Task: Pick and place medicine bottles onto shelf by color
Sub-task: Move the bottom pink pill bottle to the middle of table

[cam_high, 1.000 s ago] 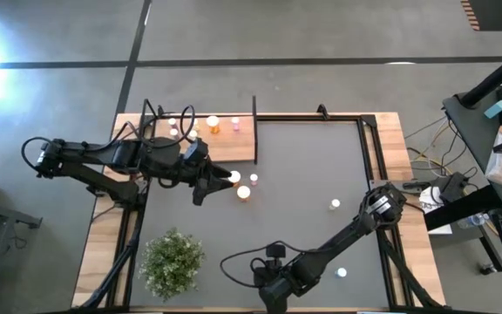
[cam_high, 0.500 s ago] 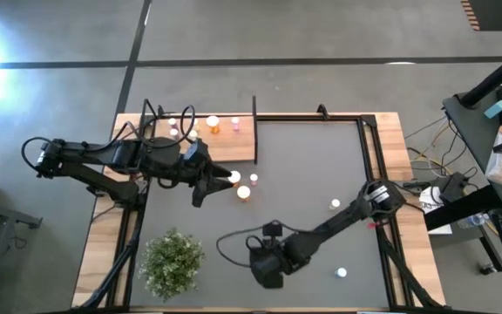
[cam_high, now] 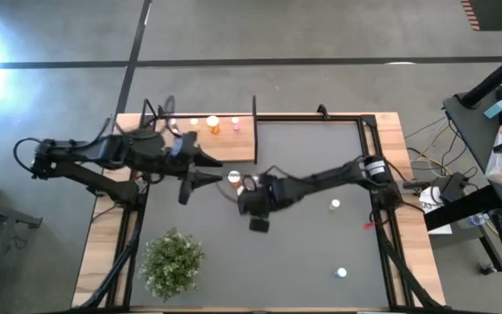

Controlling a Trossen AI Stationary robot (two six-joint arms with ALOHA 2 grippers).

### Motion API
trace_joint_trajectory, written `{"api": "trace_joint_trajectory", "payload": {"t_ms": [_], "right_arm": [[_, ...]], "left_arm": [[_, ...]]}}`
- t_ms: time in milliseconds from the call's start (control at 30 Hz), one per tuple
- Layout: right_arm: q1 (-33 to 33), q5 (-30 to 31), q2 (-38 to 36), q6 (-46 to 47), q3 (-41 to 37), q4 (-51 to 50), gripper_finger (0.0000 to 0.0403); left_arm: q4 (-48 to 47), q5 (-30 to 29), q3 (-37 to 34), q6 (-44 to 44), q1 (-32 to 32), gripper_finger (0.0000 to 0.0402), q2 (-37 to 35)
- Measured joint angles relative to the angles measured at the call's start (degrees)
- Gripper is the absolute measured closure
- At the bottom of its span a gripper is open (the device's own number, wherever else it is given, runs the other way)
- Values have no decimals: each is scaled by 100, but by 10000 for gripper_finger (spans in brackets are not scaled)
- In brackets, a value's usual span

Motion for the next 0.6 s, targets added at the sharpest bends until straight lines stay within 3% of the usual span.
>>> {"api": "trace_joint_trajectory", "payload": {"t_ms": [133,300,600], "right_arm": [[-373,-447,-119,219,-465,451,281],[-553,-473,-126,395,-576,753,274],[-771,-417,-126,254,-666,1045,281]], "left_arm": [[-170,-33,2,245,55,227,-416],[-158,-612,-2,258,53,227,-753],[-163,-1043,-7,710,58,227,-623]]}}
